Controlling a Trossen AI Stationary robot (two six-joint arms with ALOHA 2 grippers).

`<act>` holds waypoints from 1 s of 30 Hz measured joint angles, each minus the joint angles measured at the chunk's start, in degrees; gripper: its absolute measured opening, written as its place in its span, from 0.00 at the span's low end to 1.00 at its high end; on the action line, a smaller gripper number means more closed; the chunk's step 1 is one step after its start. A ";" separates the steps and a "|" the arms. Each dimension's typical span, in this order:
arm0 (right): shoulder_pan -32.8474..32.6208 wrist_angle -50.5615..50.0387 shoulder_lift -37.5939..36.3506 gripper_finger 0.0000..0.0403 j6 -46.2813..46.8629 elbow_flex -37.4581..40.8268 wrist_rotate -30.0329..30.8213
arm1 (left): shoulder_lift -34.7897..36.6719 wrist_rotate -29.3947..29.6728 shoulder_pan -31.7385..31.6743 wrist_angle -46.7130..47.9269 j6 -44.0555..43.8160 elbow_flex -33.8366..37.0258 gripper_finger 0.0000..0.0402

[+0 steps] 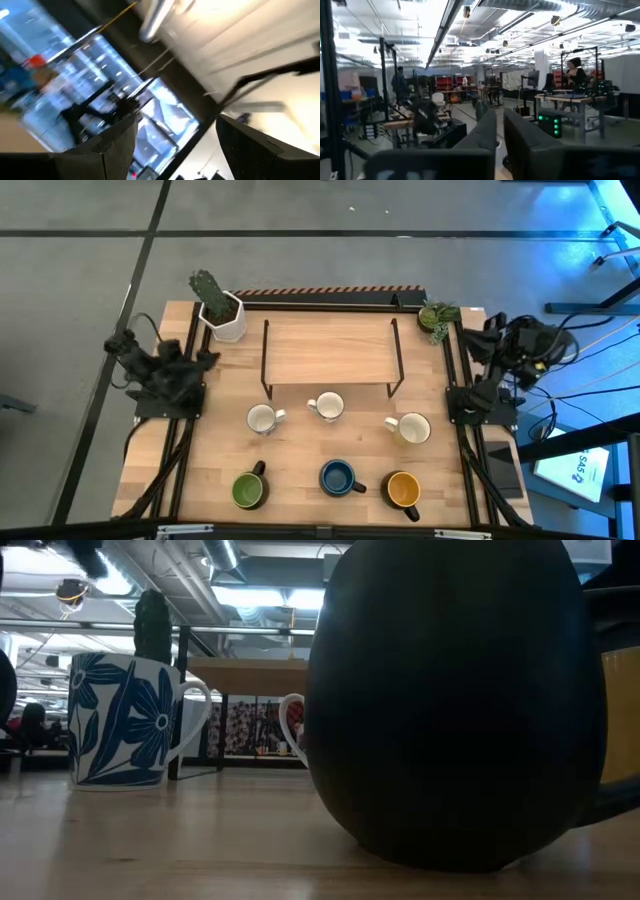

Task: Place coffee mugs
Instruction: Put the yellow cup on the shelf

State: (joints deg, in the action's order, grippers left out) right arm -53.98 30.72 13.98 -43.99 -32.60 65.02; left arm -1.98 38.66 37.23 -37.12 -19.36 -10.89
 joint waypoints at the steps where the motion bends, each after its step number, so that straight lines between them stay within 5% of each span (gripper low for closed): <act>1: 0.00 -1.23 2.43 0.14 -0.18 -2.41 0.76 | -1.51 -0.51 0.01 1.13 2.56 -2.45 0.65; 6: 0.00 -11.07 13.63 0.38 -1.48 -13.38 6.44 | -10.64 -3.89 0.02 7.24 14.19 -15.12 0.65; 11: -0.02 -21.31 22.45 0.54 2.71 -21.38 12.27 | -20.65 -3.26 0.02 19.38 13.33 -27.17 0.65; 18: -0.02 -26.69 30.82 0.57 9.86 -24.42 16.90 | -32.93 -2.90 0.02 40.55 1.00 -43.26 0.65; 23: -0.01 -27.46 37.13 0.54 14.25 -24.57 17.89 | -38.62 -7.48 0.02 47.27 -4.14 -52.46 0.65; 26: 0.77 -23.76 40.90 0.53 17.65 -24.51 11.65 | -40.89 -13.91 0.00 47.76 -5.63 -55.59 0.65; 30: 6.97 -8.76 45.49 0.52 11.01 -29.71 -14.58 | -43.35 -21.77 0.02 42.27 -3.51 -59.12 0.65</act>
State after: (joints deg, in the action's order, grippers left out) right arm -47.01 21.95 59.47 -32.98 -62.31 50.44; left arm -45.33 16.89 37.26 5.16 -22.88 -70.01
